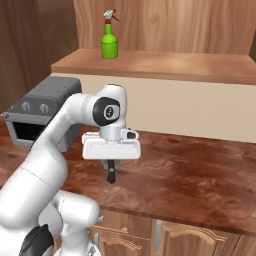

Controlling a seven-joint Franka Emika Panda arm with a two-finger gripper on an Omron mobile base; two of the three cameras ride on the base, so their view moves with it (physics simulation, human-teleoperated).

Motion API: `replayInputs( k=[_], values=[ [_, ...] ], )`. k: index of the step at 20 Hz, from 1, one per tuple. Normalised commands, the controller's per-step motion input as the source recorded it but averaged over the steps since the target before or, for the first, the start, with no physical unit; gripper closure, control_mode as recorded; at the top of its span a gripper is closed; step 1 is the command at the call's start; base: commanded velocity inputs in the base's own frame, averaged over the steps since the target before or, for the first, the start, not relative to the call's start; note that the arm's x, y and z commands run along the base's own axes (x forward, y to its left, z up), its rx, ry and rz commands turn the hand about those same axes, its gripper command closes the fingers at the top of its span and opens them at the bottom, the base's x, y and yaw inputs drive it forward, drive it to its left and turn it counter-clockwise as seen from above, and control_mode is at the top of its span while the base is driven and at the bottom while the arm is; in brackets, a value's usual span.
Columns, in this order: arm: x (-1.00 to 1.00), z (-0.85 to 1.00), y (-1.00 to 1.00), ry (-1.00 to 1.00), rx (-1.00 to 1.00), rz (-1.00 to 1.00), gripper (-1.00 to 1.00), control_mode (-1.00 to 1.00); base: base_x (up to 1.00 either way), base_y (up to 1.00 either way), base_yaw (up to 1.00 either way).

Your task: Move the cutting board and knife to the sink. Then move spray from the cabinet to the counter.

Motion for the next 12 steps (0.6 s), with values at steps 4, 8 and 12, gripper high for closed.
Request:
replayInputs(
  k=[4,8,12],
  values=[
    [-0.56,0.73,0.07,0.03,0.0,-0.11,1.0,-1.0,0.0,0.0,0.0],
    [-0.58,0.6,0.01,0.01,0.0,-0.1,1.0,-1.0,0.0,0.0,0.0],
    [-0.49,0.31,0.07,0.03,0.0,-0.07,1.0,-1.0,0.0,0.0,0.0]
  ],
)
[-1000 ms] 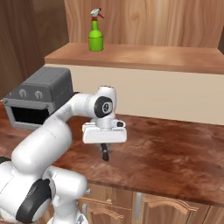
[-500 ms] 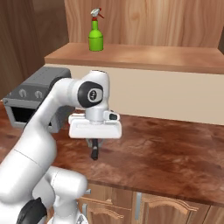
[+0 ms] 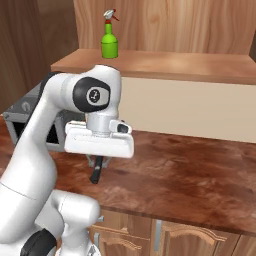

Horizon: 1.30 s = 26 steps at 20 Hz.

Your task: Move the cutting board and knife to the sink. Then move spray from the cabinet to the counter.

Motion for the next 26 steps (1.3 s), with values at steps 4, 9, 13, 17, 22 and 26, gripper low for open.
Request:
replayInputs(
  k=[4,9,13,17,22,26],
  values=[
    [-0.49,0.1,0.12,0.08,0.0,-0.04,1.0,-1.0,0.0,0.0,0.0],
    [-0.08,0.02,0.47,0.11,0.0,0.0,1.0,-1.0,0.0,0.0,0.0],
    [0.0,0.04,0.58,0.09,0.0,0.0,1.0,-1.0,0.0,0.0,0.0],
    [0.0,0.01,0.16,0.01,0.0,0.0,1.0,-1.0,0.0,0.0,0.0],
    [0.0,0.01,0.05,0.0,0.0,0.0,1.0,1.0,-0.06,0.01,0.0],
    [0.0,0.0,0.0,0.0,0.0,0.0,1.0,1.0,-0.81,-0.03,0.05]
  ],
)
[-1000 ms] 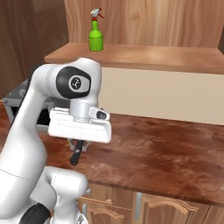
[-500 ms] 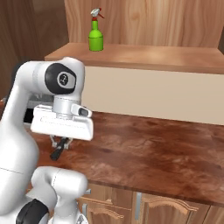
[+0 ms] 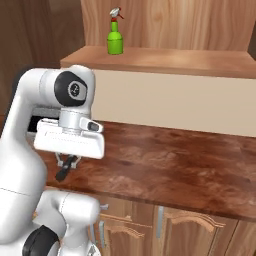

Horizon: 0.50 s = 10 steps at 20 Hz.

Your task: Move the cutting board and knife to the sink. Then move spray from the cabinet to the counter.

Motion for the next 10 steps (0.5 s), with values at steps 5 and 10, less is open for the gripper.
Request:
replayInputs(
  k=[5,10],
  values=[
    [0.0,0.0,0.0,0.0,0.0,0.0,1.0,1.0,-1.0,-0.32,0.07],
    [0.0,0.0,0.0,0.0,0.0,0.0,1.0,1.0,-1.0,-0.29,0.28]
  ],
)
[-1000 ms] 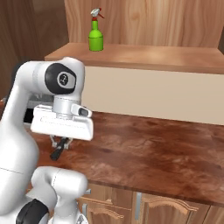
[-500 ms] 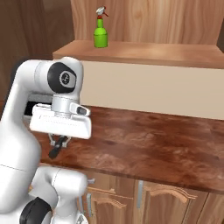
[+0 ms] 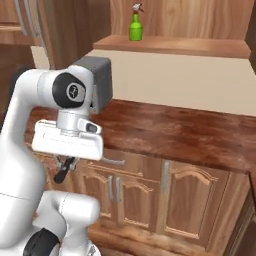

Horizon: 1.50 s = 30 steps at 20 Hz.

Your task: Move the cutting board and knife to the sink. Then move spray from the cabinet to the counter.

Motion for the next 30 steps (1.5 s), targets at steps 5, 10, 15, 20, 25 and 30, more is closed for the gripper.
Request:
replayInputs(
  k=[5,10,15,20,25,30],
  values=[
    [0.0,0.0,0.0,0.0,0.0,0.0,1.0,1.0,-0.62,0.1,0.81],
    [0.0,0.0,0.0,0.0,0.0,0.0,1.0,1.0,-0.1,0.0,1.0],
    [0.0,0.0,0.0,0.0,0.0,0.0,1.0,1.0,-0.07,0.0,1.0],
    [0.0,0.0,0.0,0.0,0.0,0.0,1.0,1.0,-0.11,0.0,1.0],
    [0.0,0.0,0.0,0.0,0.0,0.0,1.0,1.0,-0.23,0.0,1.0],
    [0.0,0.0,0.0,0.0,0.0,0.0,1.0,1.0,-0.3,0.29,0.96]
  ],
)
